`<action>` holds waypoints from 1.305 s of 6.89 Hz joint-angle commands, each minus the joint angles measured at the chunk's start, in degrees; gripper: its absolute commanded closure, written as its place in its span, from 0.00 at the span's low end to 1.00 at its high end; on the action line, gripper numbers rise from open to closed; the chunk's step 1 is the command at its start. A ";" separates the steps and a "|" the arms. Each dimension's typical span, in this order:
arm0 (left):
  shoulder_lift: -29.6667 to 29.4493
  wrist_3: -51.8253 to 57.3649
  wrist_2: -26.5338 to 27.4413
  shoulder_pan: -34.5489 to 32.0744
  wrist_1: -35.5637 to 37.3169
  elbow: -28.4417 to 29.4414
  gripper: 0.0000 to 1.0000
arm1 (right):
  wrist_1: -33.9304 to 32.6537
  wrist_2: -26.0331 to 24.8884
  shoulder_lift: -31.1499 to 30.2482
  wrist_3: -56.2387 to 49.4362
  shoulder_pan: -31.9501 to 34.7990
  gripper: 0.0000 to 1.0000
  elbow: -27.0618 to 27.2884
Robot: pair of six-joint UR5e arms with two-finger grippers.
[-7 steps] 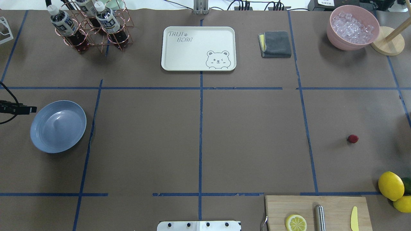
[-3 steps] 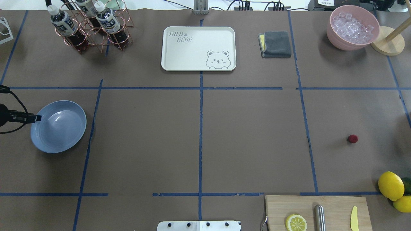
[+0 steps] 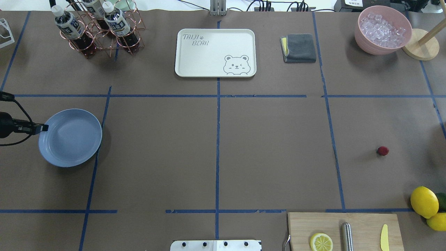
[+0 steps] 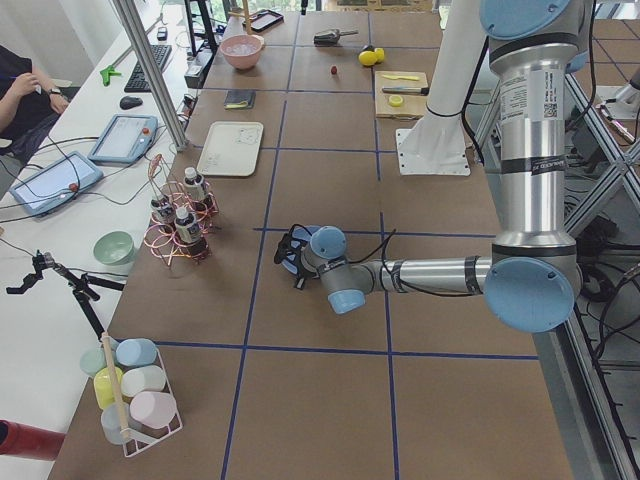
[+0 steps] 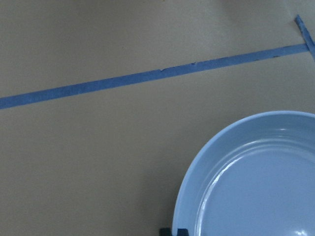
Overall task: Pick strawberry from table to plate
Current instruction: 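Reach the left gripper to the light blue plate's rim and grip it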
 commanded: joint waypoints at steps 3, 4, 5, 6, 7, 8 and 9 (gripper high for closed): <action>-13.05 -7.93 -1.36 0.84 27.48 -18.08 1.00 | 0.04 0.09 0.00 0.00 0.00 0.00 0.25; -18.07 -11.65 3.98 6.67 30.83 -17.13 1.00 | 0.04 0.09 0.00 0.00 0.00 0.00 0.34; -26.65 -15.95 8.90 12.04 38.17 -14.95 1.00 | 0.04 0.00 0.00 0.00 0.00 0.00 0.25; -32.04 -20.43 10.87 16.36 40.85 -12.23 1.00 | 0.04 0.00 0.00 -0.09 0.00 0.00 0.17; -33.66 -21.34 14.54 21.01 40.79 -10.90 1.00 | 0.04 0.00 0.00 0.00 0.00 0.00 0.34; -34.03 -21.70 16.75 24.37 40.62 -9.92 1.00 | 0.04 0.00 -0.09 -0.09 -0.09 0.00 0.17; -34.55 -22.49 17.12 25.18 39.83 -8.70 1.00 | 0.04 0.00 0.00 0.00 0.00 0.00 0.25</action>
